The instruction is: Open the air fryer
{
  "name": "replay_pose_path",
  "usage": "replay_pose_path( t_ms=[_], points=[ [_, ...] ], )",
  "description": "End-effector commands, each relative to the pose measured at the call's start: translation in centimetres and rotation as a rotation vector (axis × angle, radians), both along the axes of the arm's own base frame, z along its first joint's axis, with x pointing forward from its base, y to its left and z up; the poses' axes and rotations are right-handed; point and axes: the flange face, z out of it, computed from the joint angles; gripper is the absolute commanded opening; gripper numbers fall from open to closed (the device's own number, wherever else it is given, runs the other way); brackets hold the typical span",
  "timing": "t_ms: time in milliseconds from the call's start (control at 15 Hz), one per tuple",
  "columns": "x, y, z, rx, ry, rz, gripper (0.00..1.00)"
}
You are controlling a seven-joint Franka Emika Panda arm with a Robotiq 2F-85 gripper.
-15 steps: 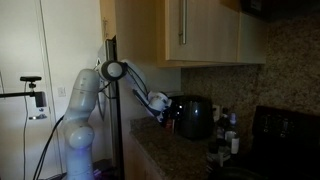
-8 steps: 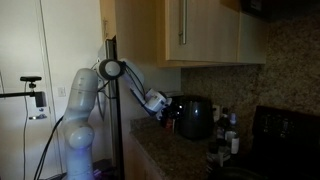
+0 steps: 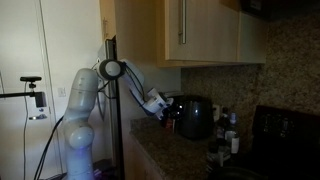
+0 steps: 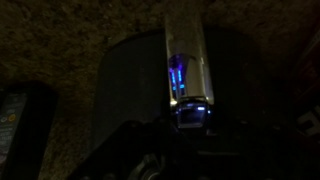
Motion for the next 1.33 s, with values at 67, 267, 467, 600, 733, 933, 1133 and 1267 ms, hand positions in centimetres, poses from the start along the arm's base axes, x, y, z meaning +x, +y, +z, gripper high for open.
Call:
replay_pose_path(
  t_ms=[67,267,467,600,733,933,1133,1267],
  points=[
    [0.1,-4.8,-4.1,-0.034,0.152,-0.066,0.13],
    [0.2,-4.5,-4.8,-0.001,0.217,-0.042,0.13],
    [-0.2,-4.2,-4.8,0.022,0.311,-0.02,0.13],
    [-0.3,-4.1,-3.7,0.036,0.371,-0.009,0.13],
    [-0.8,-4.6,-2.5,0.029,0.448,-0.01,0.13],
    [-2.0,-6.3,-0.8,-0.036,0.574,-0.042,0.13],
    [-2.4,-7.1,-0.8,-0.058,0.599,-0.056,0.13],
    [-2.5,-6.6,-1.3,-0.033,0.579,-0.048,0.13]
  ],
)
